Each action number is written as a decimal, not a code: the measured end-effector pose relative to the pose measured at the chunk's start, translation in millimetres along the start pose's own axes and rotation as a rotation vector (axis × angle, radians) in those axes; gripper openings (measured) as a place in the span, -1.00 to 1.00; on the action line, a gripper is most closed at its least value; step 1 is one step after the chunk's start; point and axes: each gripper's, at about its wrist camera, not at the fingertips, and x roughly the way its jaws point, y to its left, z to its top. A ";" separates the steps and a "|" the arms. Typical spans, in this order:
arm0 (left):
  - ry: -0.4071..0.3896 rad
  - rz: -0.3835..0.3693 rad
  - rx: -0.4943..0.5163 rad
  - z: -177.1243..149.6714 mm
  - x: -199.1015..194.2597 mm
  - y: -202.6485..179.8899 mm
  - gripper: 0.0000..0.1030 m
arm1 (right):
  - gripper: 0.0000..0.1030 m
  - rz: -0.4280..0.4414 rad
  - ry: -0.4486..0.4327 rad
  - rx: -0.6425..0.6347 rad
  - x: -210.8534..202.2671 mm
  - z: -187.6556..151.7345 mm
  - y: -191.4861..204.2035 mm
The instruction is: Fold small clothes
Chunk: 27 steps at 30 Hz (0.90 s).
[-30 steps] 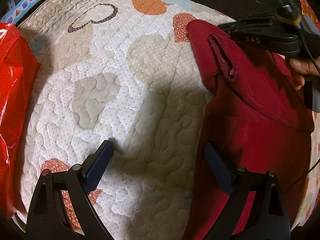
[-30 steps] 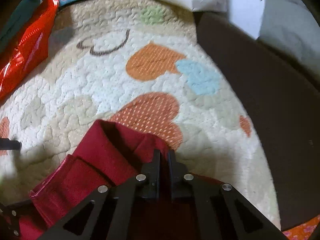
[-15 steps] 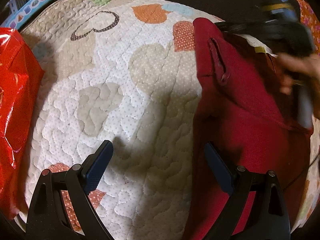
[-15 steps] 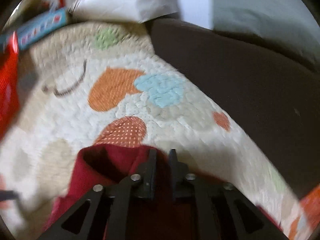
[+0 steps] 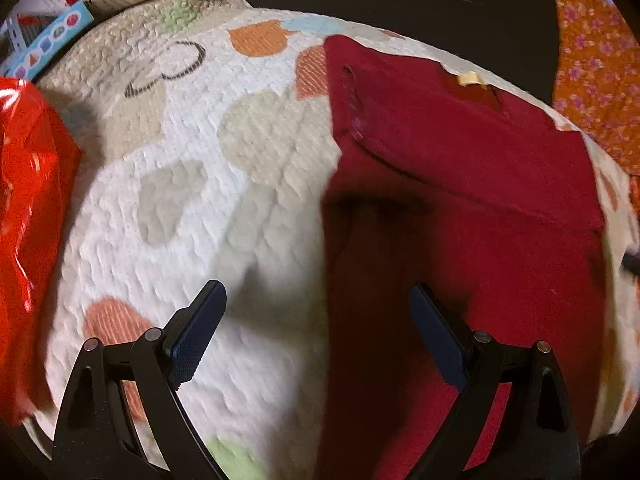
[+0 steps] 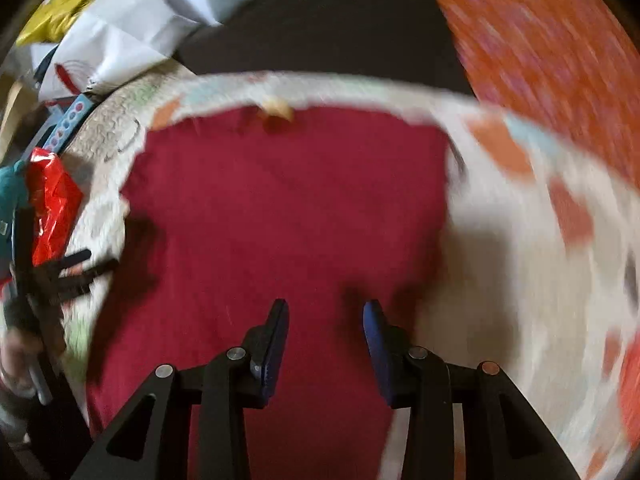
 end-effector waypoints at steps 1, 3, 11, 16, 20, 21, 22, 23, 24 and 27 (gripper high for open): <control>0.016 -0.015 0.002 -3.7 -1.9 -0.8 0.81 | -0.23 0.016 0.009 0.017 -1.7 -13.5 -5.2; 0.038 -0.044 -0.006 -16.9 -8.1 -0.9 0.81 | -0.08 0.053 0.045 0.054 -5.3 -48.2 -13.2; 0.125 -0.106 0.043 -95.2 -40.2 -4.5 0.81 | -0.02 0.130 0.142 0.124 -31.1 -139.3 -21.1; 0.151 -0.076 0.069 -133.3 -58.3 5.2 0.81 | 0.02 0.192 0.216 0.135 -23.9 -174.1 -10.9; 0.188 -0.082 0.031 -159.0 -59.6 13.0 0.81 | 0.03 0.216 0.235 0.156 -15.9 -190.5 -6.2; 0.188 -0.076 0.038 -163.1 -59.8 11.2 0.81 | 0.04 0.223 0.236 0.164 -13.8 -193.2 -5.0; 0.184 -0.066 0.053 -165.7 -60.3 7.7 0.81 | 0.05 0.224 0.237 0.167 -12.1 -194.4 -4.3; 0.180 -0.056 0.071 -167.8 -60.8 3.9 0.81 | 0.05 0.218 0.238 0.167 -10.4 -196.5 -2.6; 0.181 -0.052 0.084 -168.1 -60.3 1.3 0.81 | 0.06 0.214 0.236 0.165 -11.3 -197.8 -3.4; 0.190 -0.066 0.100 -173.2 -58.9 -6.4 0.81 | 0.07 0.212 0.227 0.163 -17.5 -199.8 -2.8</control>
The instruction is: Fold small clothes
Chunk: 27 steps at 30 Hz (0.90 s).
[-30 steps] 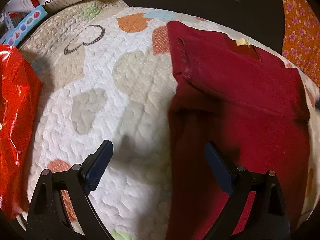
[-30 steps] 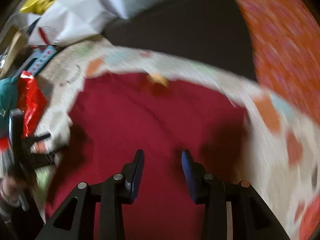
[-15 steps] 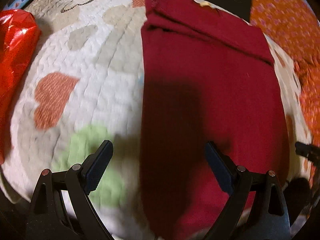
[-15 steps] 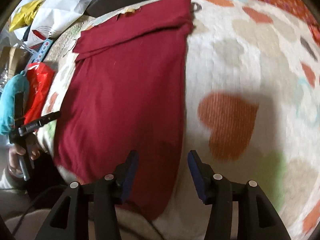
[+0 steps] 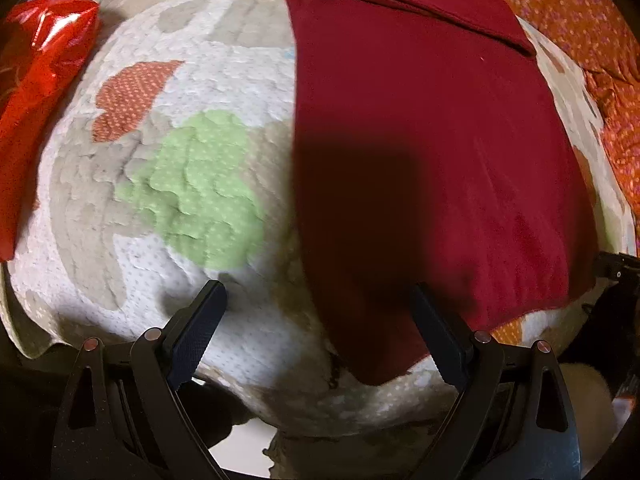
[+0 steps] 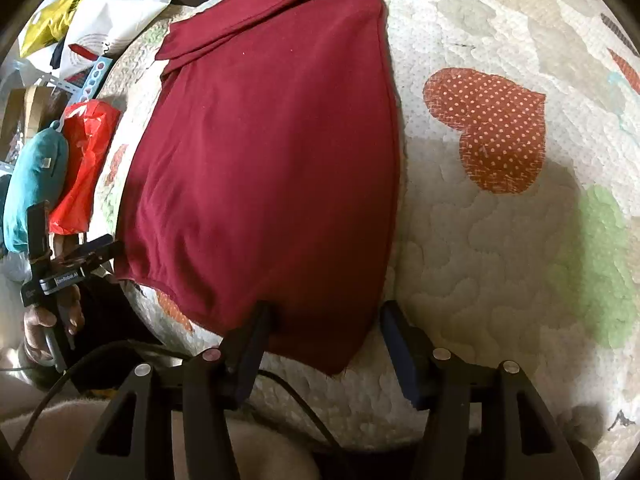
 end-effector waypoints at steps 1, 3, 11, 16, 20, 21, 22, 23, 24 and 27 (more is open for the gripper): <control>0.003 0.004 0.000 -0.3 3.0 -2.7 0.81 | 0.08 0.002 -0.005 0.007 -1.3 0.6 -1.6; 0.013 0.022 -0.004 -0.5 10.5 -6.4 0.81 | 0.09 0.007 -0.012 0.038 -0.7 -0.3 -5.7; 0.010 0.030 -0.010 -3.8 14.0 -21.2 0.81 | 0.12 0.011 -0.017 0.061 1.5 -1.3 -8.8; 0.020 0.030 -0.012 -1.6 16.2 -20.1 0.81 | 0.21 0.022 -0.024 0.076 4.3 -2.8 -6.9; 0.053 0.015 -0.026 1.5 21.8 -23.6 0.84 | 0.34 0.022 -0.032 0.066 5.4 -2.7 -4.0; 0.051 0.014 -0.025 -0.2 22.7 -26.8 0.87 | 0.38 0.024 -0.037 0.063 5.9 -3.0 -3.3; 0.050 0.014 -0.024 -1.4 23.6 -29.6 0.88 | 0.40 0.029 -0.048 0.063 7.1 -3.6 -3.0; 0.045 0.013 -0.019 -3.6 24.2 -34.0 0.88 | 0.41 0.031 -0.058 0.065 7.9 -4.2 -2.8; 0.041 0.007 -0.018 -4.1 24.0 -36.6 0.87 | 0.41 0.031 -0.069 0.067 8.3 -4.7 -2.4; 0.024 -0.021 -0.015 -4.8 19.3 -40.2 0.43 | -0.42 0.068 -0.081 0.022 7.4 -4.4 6.4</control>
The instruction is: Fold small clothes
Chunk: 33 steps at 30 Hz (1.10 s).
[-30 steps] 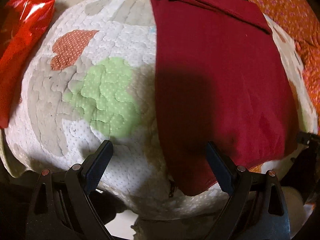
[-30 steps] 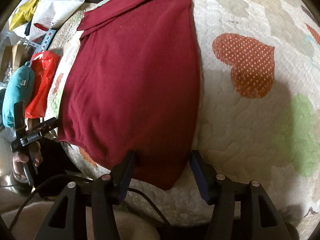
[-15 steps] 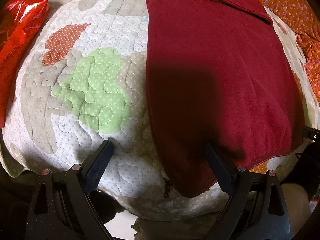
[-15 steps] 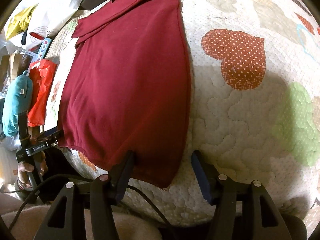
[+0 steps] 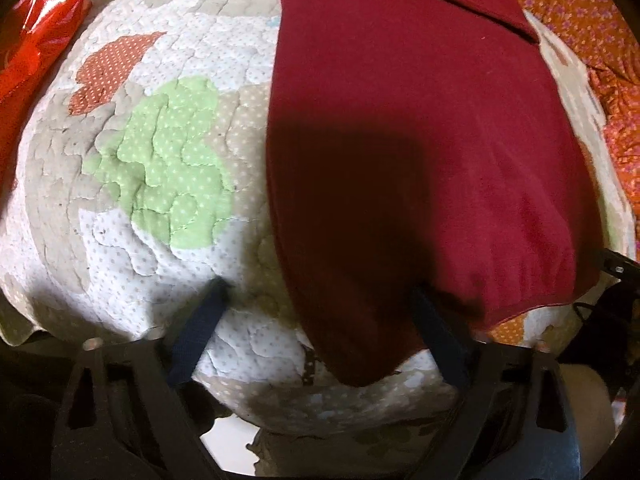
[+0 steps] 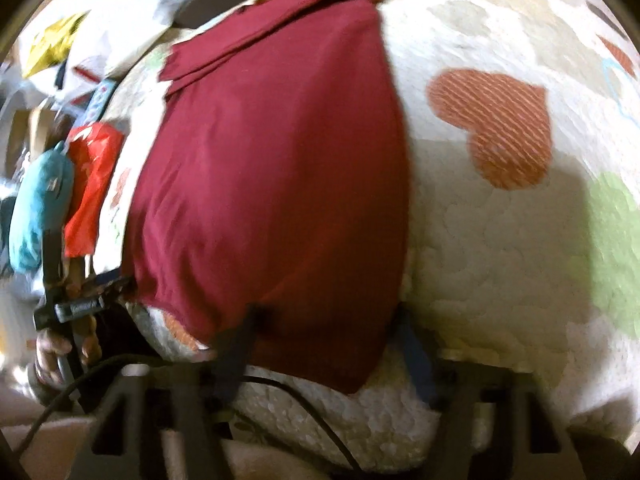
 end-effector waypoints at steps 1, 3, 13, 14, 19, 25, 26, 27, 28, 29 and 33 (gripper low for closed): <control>-0.008 -0.001 0.006 -0.3 -3.2 -2.5 0.24 | -0.72 0.060 0.013 0.008 1.6 0.8 1.2; -0.005 -0.050 0.013 0.8 -9.4 -7.4 -0.67 | -0.74 0.114 0.018 0.012 3.3 3.4 4.1; -0.082 -0.236 -0.033 69.0 -52.2 -1.4 -0.85 | -0.76 0.316 -0.216 -0.105 -56.2 76.9 45.4; -0.093 -0.242 -0.036 79.6 -52.6 2.7 -0.85 | -0.76 0.326 -0.251 -0.113 -61.7 92.4 48.4; -0.160 -0.260 -0.068 157.8 -52.1 19.6 -0.85 | -0.76 0.329 -0.346 -0.090 -62.3 159.9 48.5; -0.285 -0.210 -0.117 257.4 -57.0 47.4 -0.86 | -0.77 0.313 -0.403 0.015 -42.8 252.8 22.3; -0.302 -0.198 -0.132 273.0 -53.5 50.7 -0.86 | -0.77 0.300 -0.410 0.037 -35.9 269.1 16.8; -0.307 -0.203 -0.155 289.5 -47.8 53.1 -0.86 | -0.77 0.286 -0.415 0.058 -32.9 281.6 10.0; -0.312 -0.210 -0.175 299.2 -43.4 59.4 -0.86 | -0.77 0.272 -0.420 0.078 -26.4 294.5 5.1; -0.324 -0.204 -0.195 311.4 -39.0 64.2 -0.86 | -0.77 0.264 -0.423 0.090 -19.8 307.4 1.8; -0.354 -0.201 -0.211 342.3 -30.3 69.4 -0.86 | -0.77 0.238 -0.443 0.139 4.0 348.3 -7.7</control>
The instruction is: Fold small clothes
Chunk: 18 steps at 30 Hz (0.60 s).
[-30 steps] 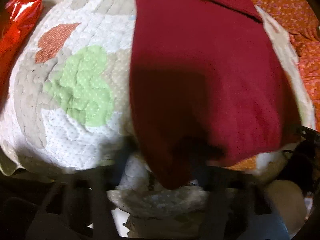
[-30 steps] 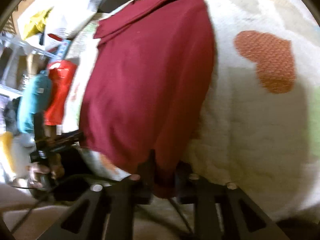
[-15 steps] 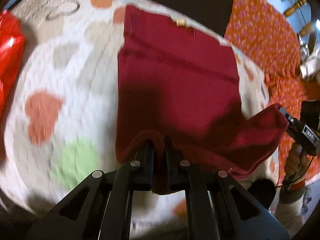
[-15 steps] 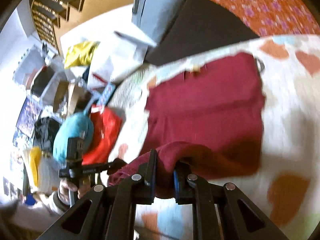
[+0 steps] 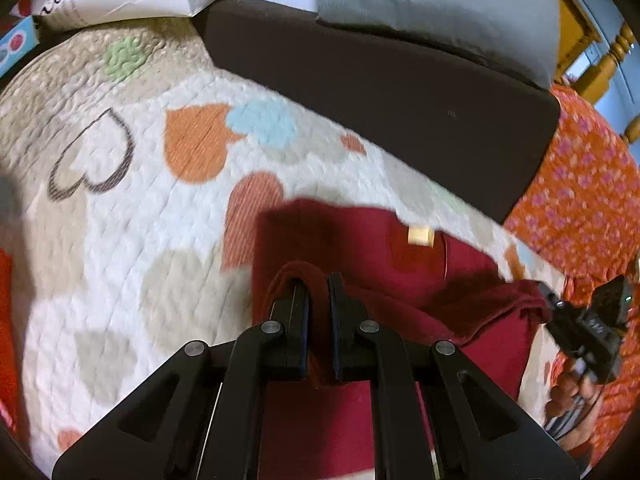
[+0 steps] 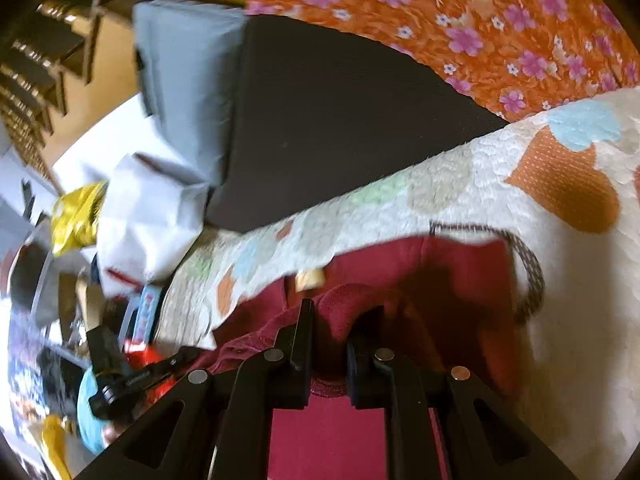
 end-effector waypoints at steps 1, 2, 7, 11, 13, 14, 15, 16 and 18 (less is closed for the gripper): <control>-0.007 -0.009 0.001 3.5 3.1 1.6 -0.86 | -0.74 -0.040 0.012 -0.006 10.6 3.2 -2.8; -0.007 -0.019 0.011 6.3 8.2 2.4 -0.85 | -0.71 -0.100 0.043 -0.003 21.0 6.4 -7.9; 0.051 -0.111 -0.036 17.6 18.3 20.7 -0.64 | -0.09 -0.071 -0.071 0.045 -7.0 10.0 -17.6; 0.024 -0.158 -0.044 21.4 5.8 16.8 -0.40 | -0.09 -0.078 -0.180 -0.005 -52.5 8.9 -5.1; 0.015 -0.100 0.026 18.3 1.7 3.7 -0.40 | -0.09 -0.109 -0.120 -0.118 -46.3 1.7 14.1; 0.003 -0.061 0.066 16.2 -1.1 -4.1 -0.40 | -0.09 -0.176 -0.082 -0.209 -35.9 -5.6 29.3; -0.013 -0.040 0.088 14.8 -3.2 -9.0 -0.39 | -0.09 -0.242 -0.059 -0.267 -25.8 -9.5 36.7; -0.035 -0.028 0.098 14.2 -5.6 -11.5 -0.36 | -0.09 -0.319 -0.042 -0.318 -15.0 -13.0 42.5; -0.086 -0.013 0.102 14.5 -10.1 -13.5 0.03 | -0.09 -0.460 -0.029 -0.371 9.0 -14.7 44.6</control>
